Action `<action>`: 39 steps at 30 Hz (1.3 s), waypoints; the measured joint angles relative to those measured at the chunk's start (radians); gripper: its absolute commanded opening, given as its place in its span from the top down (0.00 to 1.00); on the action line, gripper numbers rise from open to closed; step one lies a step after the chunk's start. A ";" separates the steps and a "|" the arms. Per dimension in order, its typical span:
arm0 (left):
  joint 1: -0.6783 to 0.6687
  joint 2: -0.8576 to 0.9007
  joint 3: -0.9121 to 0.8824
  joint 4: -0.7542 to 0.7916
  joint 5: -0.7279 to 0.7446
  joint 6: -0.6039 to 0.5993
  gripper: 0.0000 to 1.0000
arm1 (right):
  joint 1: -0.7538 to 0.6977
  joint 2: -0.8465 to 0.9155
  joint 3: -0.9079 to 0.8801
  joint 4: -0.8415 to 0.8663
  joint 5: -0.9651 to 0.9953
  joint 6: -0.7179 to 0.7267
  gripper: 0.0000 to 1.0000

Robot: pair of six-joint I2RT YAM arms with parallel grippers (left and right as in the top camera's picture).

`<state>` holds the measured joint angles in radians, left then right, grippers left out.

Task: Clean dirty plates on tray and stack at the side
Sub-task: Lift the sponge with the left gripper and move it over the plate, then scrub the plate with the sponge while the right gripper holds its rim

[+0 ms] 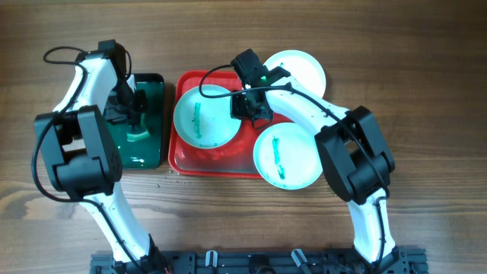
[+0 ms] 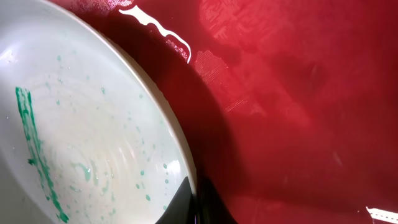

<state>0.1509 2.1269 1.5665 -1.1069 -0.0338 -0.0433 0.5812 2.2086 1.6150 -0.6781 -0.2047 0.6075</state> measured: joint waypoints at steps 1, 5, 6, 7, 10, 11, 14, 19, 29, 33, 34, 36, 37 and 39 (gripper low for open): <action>0.000 -0.013 0.004 -0.005 0.018 0.000 0.96 | 0.000 0.000 0.000 0.000 0.000 -0.003 0.96; 0.000 -0.177 0.030 -0.011 0.119 0.016 0.96 | -0.003 0.000 0.000 0.003 -0.011 -0.016 0.96; -0.002 -0.229 0.036 -0.012 0.164 0.029 0.96 | -0.006 0.000 0.000 0.003 -0.019 -0.022 0.96; -0.006 -0.251 0.041 -0.013 0.190 0.035 0.96 | -0.007 0.000 0.000 0.003 -0.024 -0.029 0.96; -0.087 -0.266 0.037 0.018 0.257 0.043 0.96 | -0.013 0.000 0.000 0.002 -0.050 -0.041 0.96; -0.121 -0.260 0.023 0.051 0.265 0.043 0.96 | -0.013 0.000 0.000 0.002 -0.055 -0.043 0.96; -0.231 -0.216 -0.053 0.188 0.275 0.042 0.96 | -0.013 0.000 0.000 -0.002 -0.067 -0.045 0.96; -0.336 -0.088 -0.117 0.282 0.131 -0.077 0.96 | -0.015 0.000 0.000 -0.005 -0.075 -0.053 0.96; -0.369 -0.075 -0.116 0.257 -0.043 -0.151 0.96 | -0.015 0.003 0.000 0.001 -0.083 -0.055 0.96; -0.398 -0.075 -0.116 0.124 0.193 0.028 0.96 | -0.029 0.009 0.000 -0.002 -0.098 -0.056 0.96; -0.411 -0.075 -0.119 0.065 0.266 0.064 0.96 | -0.040 0.010 0.000 -0.001 -0.111 -0.056 0.96; -0.430 -0.071 -0.122 0.057 0.329 0.092 0.96 | -0.061 0.011 0.000 -0.002 -0.130 -0.060 0.96; -0.431 -0.070 -0.122 0.070 0.343 0.091 0.96 | -0.068 0.011 0.000 -0.003 -0.135 -0.060 0.96; -0.431 -0.069 -0.125 0.158 0.342 0.047 0.96 | -0.081 0.013 0.000 0.000 -0.136 -0.059 0.96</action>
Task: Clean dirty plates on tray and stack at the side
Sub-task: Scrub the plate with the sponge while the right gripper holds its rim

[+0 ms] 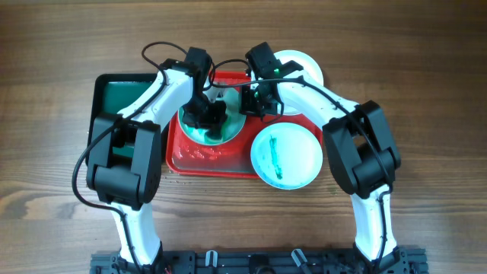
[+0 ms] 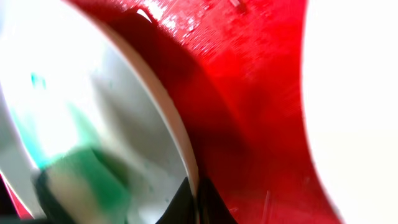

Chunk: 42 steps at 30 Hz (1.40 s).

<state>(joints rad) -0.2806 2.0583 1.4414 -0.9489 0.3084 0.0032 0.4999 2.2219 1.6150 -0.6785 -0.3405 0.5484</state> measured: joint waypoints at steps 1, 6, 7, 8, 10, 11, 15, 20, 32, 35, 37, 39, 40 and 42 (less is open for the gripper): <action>0.000 0.001 -0.002 0.060 -0.015 -0.037 0.96 | -0.002 0.000 0.000 0.002 0.000 0.000 0.96; -0.006 0.001 -0.003 0.290 -0.299 -0.228 0.96 | -0.002 0.000 0.000 0.003 0.000 0.000 0.96; -0.006 0.001 -0.003 0.296 -0.350 -0.245 0.96 | -0.002 0.000 0.000 0.003 0.000 0.000 0.96; -0.006 0.001 -0.003 0.290 -0.399 -0.259 0.96 | -0.002 0.000 0.000 0.003 0.000 0.000 0.96; -0.006 0.001 0.000 0.199 -0.475 -0.280 0.96 | 0.000 0.000 0.000 0.003 -0.011 0.000 0.96; -0.006 0.001 0.005 0.158 -0.479 -0.279 0.96 | 0.002 0.000 0.000 0.002 -0.012 0.000 0.96; 0.007 0.000 0.008 -0.003 -0.243 -0.086 0.96 | 0.001 0.000 0.000 -0.002 -0.015 -0.004 0.96; -0.002 0.005 0.000 0.069 0.084 0.096 0.96 | 0.001 0.000 0.000 0.000 -0.017 -0.004 0.96; -0.008 0.008 0.001 0.224 -0.478 -0.290 0.96 | 0.002 0.000 0.000 0.003 -0.022 -0.003 0.96; -0.008 0.008 0.005 0.151 -0.496 -0.321 0.96 | 0.003 0.000 0.000 0.003 -0.026 -0.004 0.96; -0.008 0.008 0.005 0.150 -0.485 -0.323 0.96 | 0.003 0.000 0.000 0.003 -0.026 -0.004 0.96; -0.002 0.008 0.005 0.169 -0.426 -0.281 0.96 | 0.003 0.000 0.000 0.002 -0.025 -0.004 0.96; 0.003 0.008 0.005 0.180 -0.387 -0.252 0.96 | 0.003 0.000 0.000 0.002 -0.025 -0.004 0.96; 0.010 0.008 0.005 0.208 -0.245 -0.172 0.96 | 0.002 0.000 0.000 0.000 -0.025 -0.008 0.96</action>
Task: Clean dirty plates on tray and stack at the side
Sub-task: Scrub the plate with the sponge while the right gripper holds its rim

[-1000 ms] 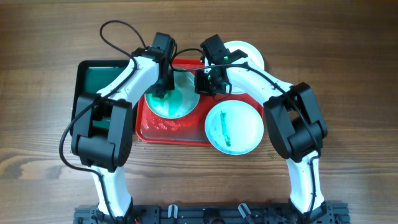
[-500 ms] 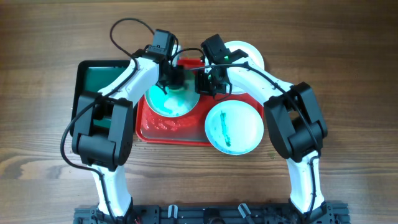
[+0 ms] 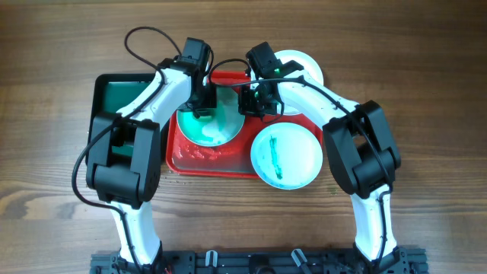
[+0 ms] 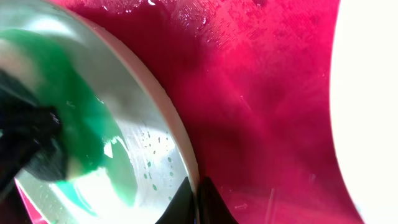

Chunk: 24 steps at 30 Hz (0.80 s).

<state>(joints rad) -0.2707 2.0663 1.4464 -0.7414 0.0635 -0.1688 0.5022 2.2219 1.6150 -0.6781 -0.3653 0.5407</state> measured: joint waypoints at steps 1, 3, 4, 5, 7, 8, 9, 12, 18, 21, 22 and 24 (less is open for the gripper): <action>-0.002 0.000 0.000 -0.001 0.034 0.020 0.96 | 0.000 0.000 0.000 0.000 0.000 -0.004 0.96; -0.003 0.000 -0.001 -0.038 0.190 0.115 0.96 | 0.000 0.000 0.000 0.000 0.000 -0.008 0.96; -0.004 0.000 -0.001 -0.069 0.243 0.154 0.96 | 0.000 0.000 0.000 0.000 0.000 -0.008 0.96; -0.005 0.000 -0.001 -0.106 0.286 0.193 0.96 | 0.000 0.000 0.000 0.000 0.000 -0.008 0.96; -0.010 0.000 -0.003 -0.164 0.338 0.262 0.96 | 0.000 0.000 0.000 0.000 0.000 -0.008 0.96; -0.011 0.000 -0.003 -0.180 0.345 0.284 0.96 | 0.000 0.000 0.000 0.000 0.000 -0.008 0.96; -0.011 0.000 -0.003 -0.199 0.327 0.304 0.96 | 0.000 0.000 0.000 0.000 -0.001 -0.008 0.96; -0.010 0.000 -0.003 -0.220 0.156 0.286 0.96 | 0.002 0.000 0.000 0.003 -0.001 -0.008 0.96; -0.013 -0.005 -0.003 -0.051 -0.208 0.179 0.96 | 0.006 0.000 0.000 0.007 -0.002 -0.007 0.96; -0.015 -0.005 -0.004 0.074 -0.252 0.146 0.96 | 0.006 0.000 0.000 0.007 -0.002 -0.007 0.96; -0.018 -0.004 -0.004 0.113 -0.231 0.136 0.96 | 0.006 0.000 0.000 0.007 -0.002 -0.007 0.96; -0.024 -0.004 -0.004 0.153 -0.148 0.128 0.96 | 0.006 0.000 0.000 0.006 -0.002 -0.007 0.95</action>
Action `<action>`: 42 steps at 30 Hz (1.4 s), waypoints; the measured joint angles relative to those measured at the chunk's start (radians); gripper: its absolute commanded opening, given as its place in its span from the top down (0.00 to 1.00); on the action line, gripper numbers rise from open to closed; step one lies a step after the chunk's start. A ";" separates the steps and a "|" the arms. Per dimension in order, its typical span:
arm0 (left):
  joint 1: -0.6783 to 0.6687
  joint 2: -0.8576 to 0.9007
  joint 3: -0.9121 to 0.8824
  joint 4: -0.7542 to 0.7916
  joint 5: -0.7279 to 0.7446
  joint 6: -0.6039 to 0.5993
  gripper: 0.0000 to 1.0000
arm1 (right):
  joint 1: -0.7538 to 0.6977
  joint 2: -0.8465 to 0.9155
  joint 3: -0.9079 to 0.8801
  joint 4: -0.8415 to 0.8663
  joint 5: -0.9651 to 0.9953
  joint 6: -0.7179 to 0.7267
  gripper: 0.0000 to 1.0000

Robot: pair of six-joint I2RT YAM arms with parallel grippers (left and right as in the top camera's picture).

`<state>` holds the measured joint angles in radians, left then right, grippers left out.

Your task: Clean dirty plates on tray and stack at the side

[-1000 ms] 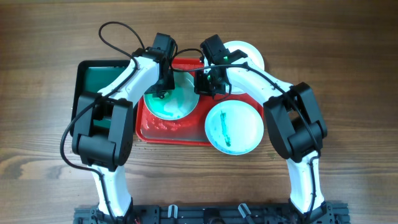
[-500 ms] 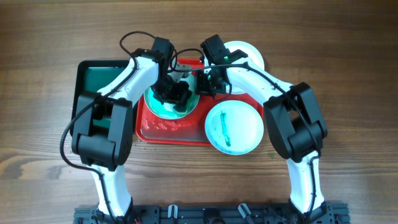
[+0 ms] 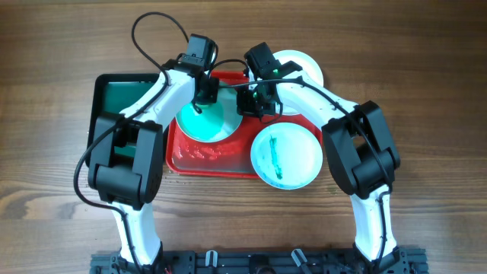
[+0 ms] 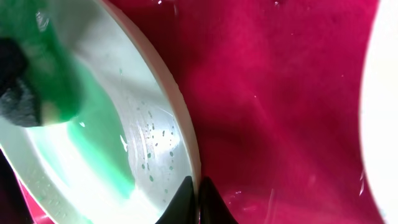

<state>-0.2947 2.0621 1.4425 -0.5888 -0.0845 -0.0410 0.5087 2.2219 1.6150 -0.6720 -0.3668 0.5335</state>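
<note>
A white plate [image 3: 209, 122], smeared all over with green, lies in the red tray [image 3: 205, 158]. My right gripper [image 3: 256, 106] is shut on its right rim; in the right wrist view the fingertips [image 4: 196, 194] pinch the rim of the plate [image 4: 143, 143]. My left gripper [image 3: 202, 95] is shut on a green sponge [image 4: 46, 74], pressed onto the plate's far side. A second plate [image 3: 285, 156] with a green streak lies over the tray's right edge. A clean white plate [image 3: 306, 68] lies beyond the tray, partly behind my right arm.
A dark green basin [image 3: 122, 103] stands left of the tray. Small specks [image 3: 171, 173] lie on the wooden table at the tray's front left corner. Both arms cross over the tray's far edge.
My left gripper and the sponge have shifted a little toward the plate's far rim. The green smear on the plate looks more even. My right gripper still pinches the same spot.
First my left gripper was down in the green basin, while my right held the rim of a plate carrying one green streak. Then the left had the sponge on that plate. The streak has since become a green film across the plate, the right grip unchanged.
</note>
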 measured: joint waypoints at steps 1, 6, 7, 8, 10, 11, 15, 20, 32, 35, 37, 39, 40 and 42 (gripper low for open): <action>-0.004 0.000 0.000 0.010 0.077 -0.003 0.96 | -0.001 0.000 0.000 0.000 0.000 0.000 0.96; -0.024 0.001 0.000 -0.097 0.377 0.026 0.96 | -0.002 0.000 0.000 0.000 0.000 0.000 0.96; -0.027 0.001 0.000 -0.145 0.421 0.053 0.96 | -0.002 0.000 0.000 -0.001 0.000 -0.001 0.96; -0.028 0.001 0.000 -0.201 0.453 0.083 0.96 | -0.002 0.000 0.000 -0.004 0.000 -0.001 0.95; -0.028 0.001 0.000 -0.296 0.480 0.150 0.96 | -0.002 0.000 0.000 -0.006 0.000 -0.003 0.96; -0.028 0.001 0.000 -0.330 0.476 0.174 0.96 | -0.002 0.000 0.000 -0.007 0.000 -0.004 0.96; -0.023 0.001 0.000 -0.377 0.294 0.172 0.96 | -0.001 0.000 0.000 -0.006 -0.004 -0.008 0.96; -0.010 -0.003 0.001 -0.288 -0.112 -0.026 0.96 | 0.000 0.000 0.000 0.000 -0.007 -0.007 0.96; 0.079 -0.011 0.292 -0.462 -0.201 -0.235 0.96 | 0.001 0.000 0.000 -0.005 -0.011 -0.007 0.96; 0.144 -0.058 0.353 -0.548 -0.160 -0.240 0.96 | 0.001 -0.005 0.000 -0.032 -0.005 -0.016 0.96; 0.214 -0.109 0.360 -0.623 -0.103 -0.244 0.96 | 0.008 -0.031 -0.001 -0.080 0.065 -0.031 0.96; 0.237 -0.109 0.360 -0.669 -0.084 -0.244 0.96 | 0.026 -0.092 -0.003 -0.124 0.185 -0.049 0.96; 0.260 -0.109 0.360 -0.681 -0.075 -0.246 0.96 | 0.045 -0.137 -0.003 -0.137 0.262 -0.057 0.96; 0.292 -0.109 0.360 -0.684 -0.073 -0.246 0.96 | 0.089 -0.218 -0.002 -0.152 0.394 -0.065 0.96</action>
<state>-0.0025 1.9530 1.8030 -1.2724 -0.1577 -0.2874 0.5976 2.0037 1.6127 -0.8238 0.0277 0.4683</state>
